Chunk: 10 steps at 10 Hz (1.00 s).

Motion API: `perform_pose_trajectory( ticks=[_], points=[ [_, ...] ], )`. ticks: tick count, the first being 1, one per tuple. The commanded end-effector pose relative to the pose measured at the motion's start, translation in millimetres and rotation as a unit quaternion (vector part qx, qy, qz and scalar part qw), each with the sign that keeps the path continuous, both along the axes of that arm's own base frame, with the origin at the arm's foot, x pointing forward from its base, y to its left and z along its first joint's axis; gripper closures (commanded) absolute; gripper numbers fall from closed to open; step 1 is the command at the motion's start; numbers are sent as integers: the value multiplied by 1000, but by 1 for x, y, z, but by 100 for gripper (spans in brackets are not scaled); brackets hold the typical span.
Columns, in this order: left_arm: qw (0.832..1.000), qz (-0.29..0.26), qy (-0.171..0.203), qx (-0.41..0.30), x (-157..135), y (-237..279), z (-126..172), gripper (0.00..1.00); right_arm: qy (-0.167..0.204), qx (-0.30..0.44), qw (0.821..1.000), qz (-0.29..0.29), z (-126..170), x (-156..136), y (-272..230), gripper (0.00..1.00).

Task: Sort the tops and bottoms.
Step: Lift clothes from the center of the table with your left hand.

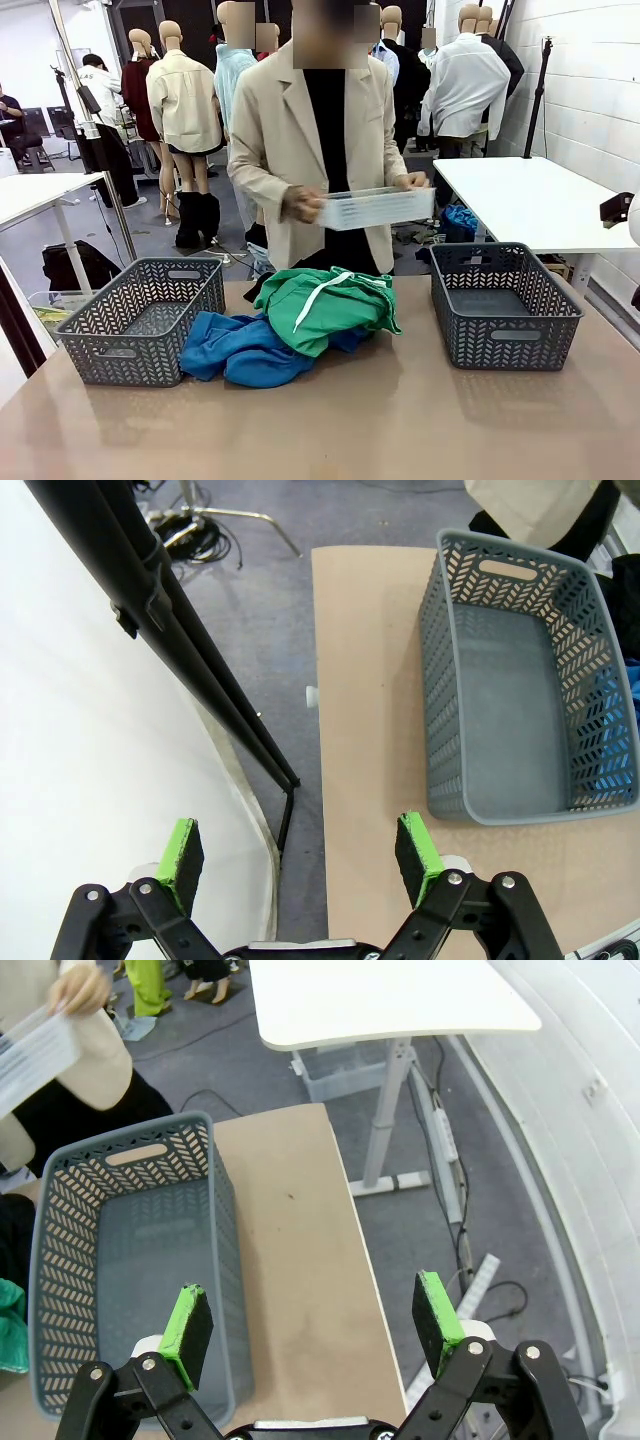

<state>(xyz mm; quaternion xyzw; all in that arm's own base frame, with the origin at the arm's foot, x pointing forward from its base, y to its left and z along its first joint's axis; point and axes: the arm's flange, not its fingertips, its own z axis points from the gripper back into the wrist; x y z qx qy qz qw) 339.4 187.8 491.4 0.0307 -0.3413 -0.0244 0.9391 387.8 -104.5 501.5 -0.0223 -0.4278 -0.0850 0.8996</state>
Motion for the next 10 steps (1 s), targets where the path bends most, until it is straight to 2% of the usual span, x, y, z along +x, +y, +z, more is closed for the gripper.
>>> perform_pose_trajectory(
  ticks=[1,10],
  points=[
    [1000,-4,3,10,-2,4,-2,0,3,1,1000,0,0,-1,-1,0],
    [1000,-4,3,10,-2,4,-2,0,3,1,1000,0,0,-1,-1,0]
  ],
)
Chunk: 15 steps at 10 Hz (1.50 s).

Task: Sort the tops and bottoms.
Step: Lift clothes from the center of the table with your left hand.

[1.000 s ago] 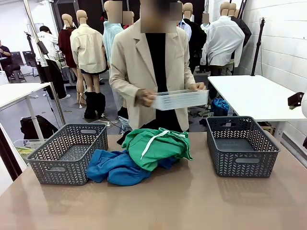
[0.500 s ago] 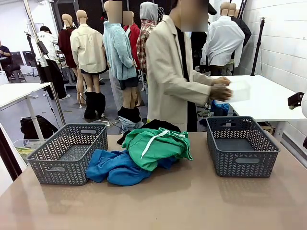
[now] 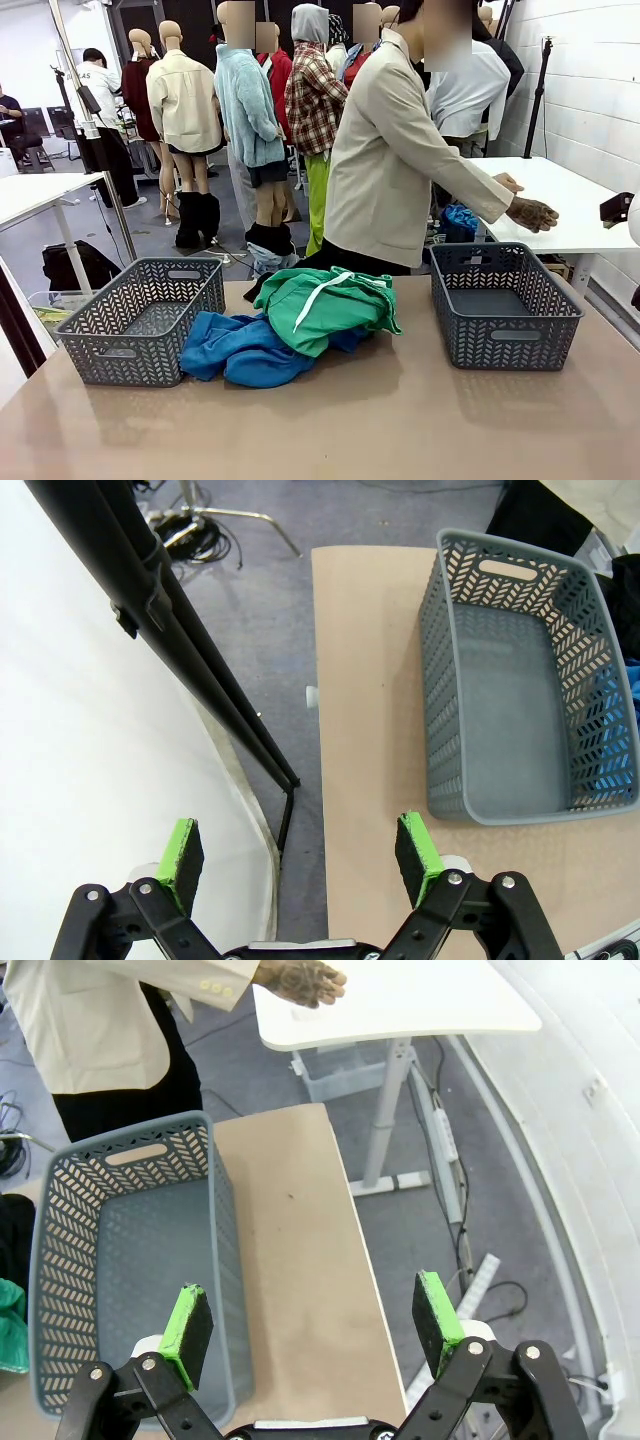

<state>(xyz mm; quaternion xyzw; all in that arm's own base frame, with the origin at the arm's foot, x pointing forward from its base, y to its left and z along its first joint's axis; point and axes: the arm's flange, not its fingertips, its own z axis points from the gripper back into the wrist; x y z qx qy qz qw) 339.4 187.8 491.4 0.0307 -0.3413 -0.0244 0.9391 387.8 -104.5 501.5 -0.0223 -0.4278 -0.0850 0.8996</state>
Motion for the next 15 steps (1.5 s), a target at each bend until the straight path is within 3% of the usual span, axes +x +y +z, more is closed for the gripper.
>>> perform_pose_trajectory(
  ticks=[1,14,15],
  points=[
    [1000,-4,3,10,-2,4,-2,0,3,1,1000,0,0,-1,-1,0],
    [1000,0,0,0,0,0,0,0,3,1,1000,0,0,-1,-1,0],
    [998,-58,-6,10,13,-21,7,0,3,1,1000,0,0,-1,-1,0]
  ],
)
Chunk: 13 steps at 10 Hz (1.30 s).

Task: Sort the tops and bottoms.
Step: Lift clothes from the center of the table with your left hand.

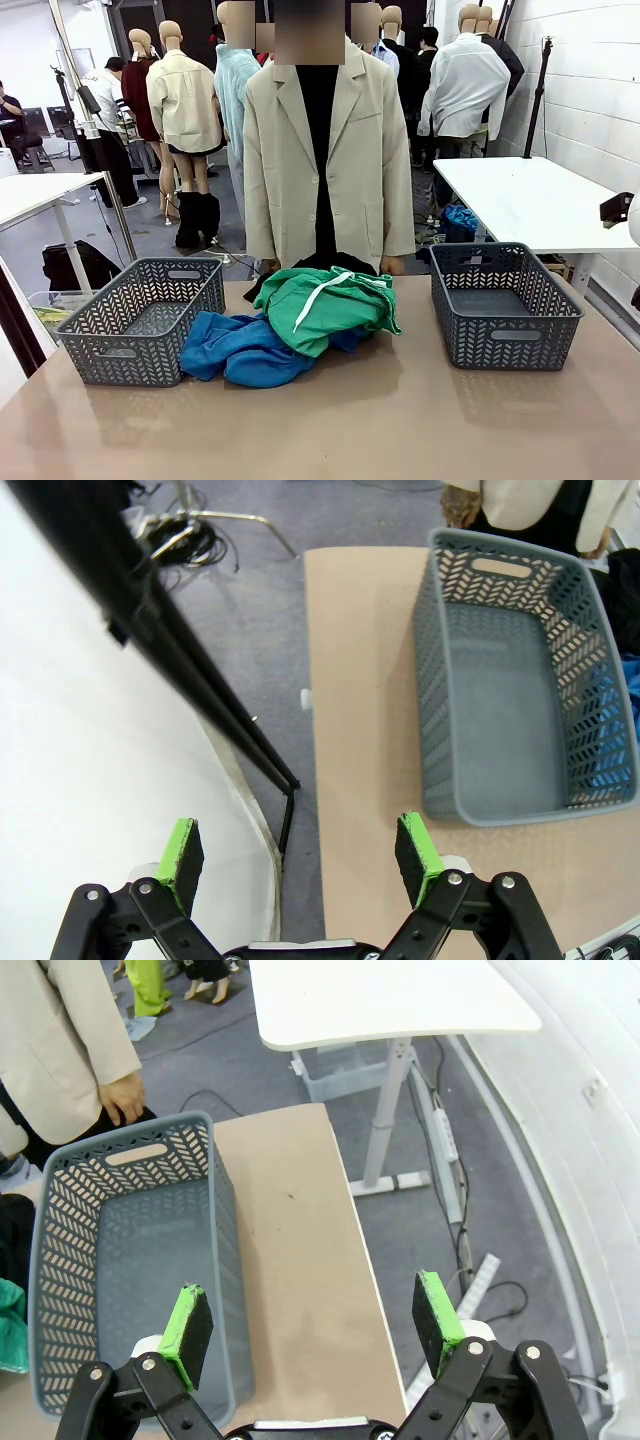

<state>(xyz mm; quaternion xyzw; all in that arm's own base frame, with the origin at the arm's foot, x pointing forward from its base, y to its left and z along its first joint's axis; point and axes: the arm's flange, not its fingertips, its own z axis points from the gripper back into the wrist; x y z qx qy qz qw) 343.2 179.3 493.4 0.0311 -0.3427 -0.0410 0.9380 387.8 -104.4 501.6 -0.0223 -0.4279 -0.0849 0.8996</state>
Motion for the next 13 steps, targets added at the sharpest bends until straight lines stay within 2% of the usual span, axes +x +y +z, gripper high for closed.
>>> perform_pose_trajectory(
  ticks=[1,2,4,5,6,7,8,9,10,11,13],
  points=[
    [995,-102,3,0,27,-41,7,0,3,1,1000,0,0,-1,-1,0],
    [989,-147,11,10,47,-71,7,0,3,1,1000,0,0,-1,-1,0],
    [964,-262,42,27,74,-145,-1,0,3,1,1000,0,0,-1,-1,0],
    [947,-317,56,12,83,-183,-12,0,3,1,1000,0,0,-1,-1,0],
    [935,-349,65,9,85,-213,-29,0,3,1,1000,0,0,-1,-1,0],
    [913,-400,85,-2,81,-239,-50,0,3,1,1000,0,0,-1,-1,0],
    [901,-423,85,-30,80,-255,-59,0,3,1,1000,0,0,-1,-1,0],
    [899,-429,60,-66,75,-260,-56,0,3,1,1000,0,0,-1,-1,0],
    [909,-413,44,-39,68,-245,-47,0,3,1,1000,0,0,-1,-1,0],
    [907,-413,75,-25,65,-278,-55,0,3,1,1000,0,0,-1,-1,0],
    [907,-413,75,-25,65,-278,-55,0,3,1,1000,0,0,-1,-1,0]
  ],
)
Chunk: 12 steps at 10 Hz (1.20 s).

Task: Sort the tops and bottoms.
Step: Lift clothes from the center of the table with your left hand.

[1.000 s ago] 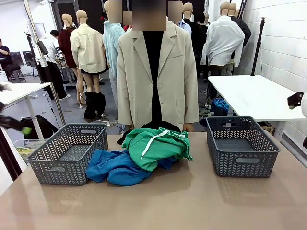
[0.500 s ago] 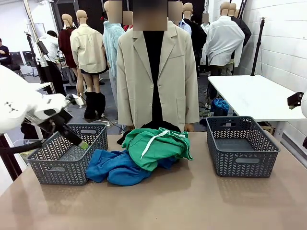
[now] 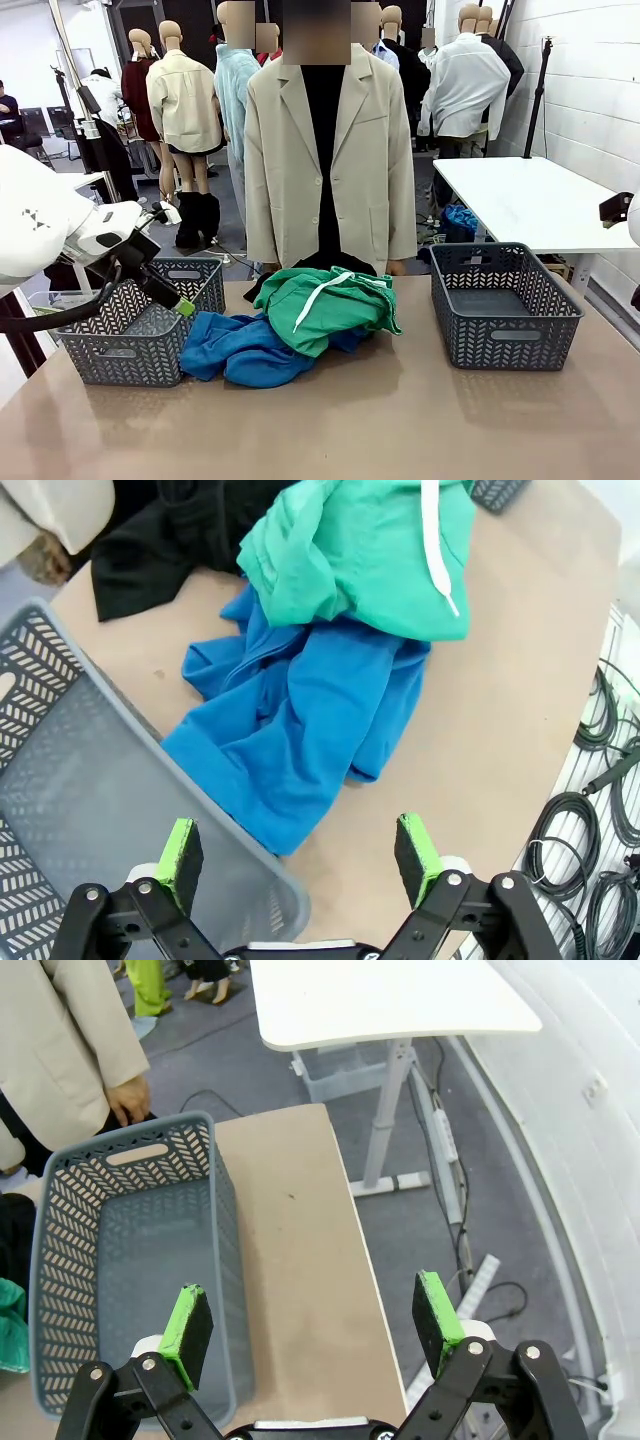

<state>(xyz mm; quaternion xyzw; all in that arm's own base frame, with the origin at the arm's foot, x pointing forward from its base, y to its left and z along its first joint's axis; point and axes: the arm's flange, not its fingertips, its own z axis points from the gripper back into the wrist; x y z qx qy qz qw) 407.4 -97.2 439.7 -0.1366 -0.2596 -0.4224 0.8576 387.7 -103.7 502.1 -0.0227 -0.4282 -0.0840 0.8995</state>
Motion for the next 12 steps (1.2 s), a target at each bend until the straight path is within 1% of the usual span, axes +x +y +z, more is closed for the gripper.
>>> perform_pose_trajectory(
  ticks=[1,2,3,4,5,7,9,10,11,12],
  points=[
    [1000,1,-1,-8,0,3,2,0,4,2,1000,0,-1,-1,-1,0],
    [998,-45,-24,-28,3,-8,-1,0,4,2,1000,0,-1,-1,-1,0],
    [994,-80,-47,-57,11,-20,1,0,4,2,1000,0,-1,-1,-1,0],
    [990,-108,-51,-74,20,-33,1,0,4,2,1000,0,-1,-1,-1,0],
    [986,-128,-63,-85,32,-46,0,0,4,2,1000,0,-1,-1,-1,0],
    [980,-181,-25,-83,61,-81,-7,0,4,2,1000,0,-1,-1,-1,0],
    [976,-210,-12,-53,101,-113,-29,0,4,2,1000,0,-1,-1,-1,0],
    [975,-215,-2,-56,112,-120,-38,0,4,2,1000,0,-1,-1,-1,0],
    [974,-217,-3,-60,120,-124,-44,0,4,2,1000,0,-1,-1,-1,0],
    [976,-213,-18,-49,125,-123,-48,0,4,2,1000,0,-1,-1,-1,0]
  ],
)
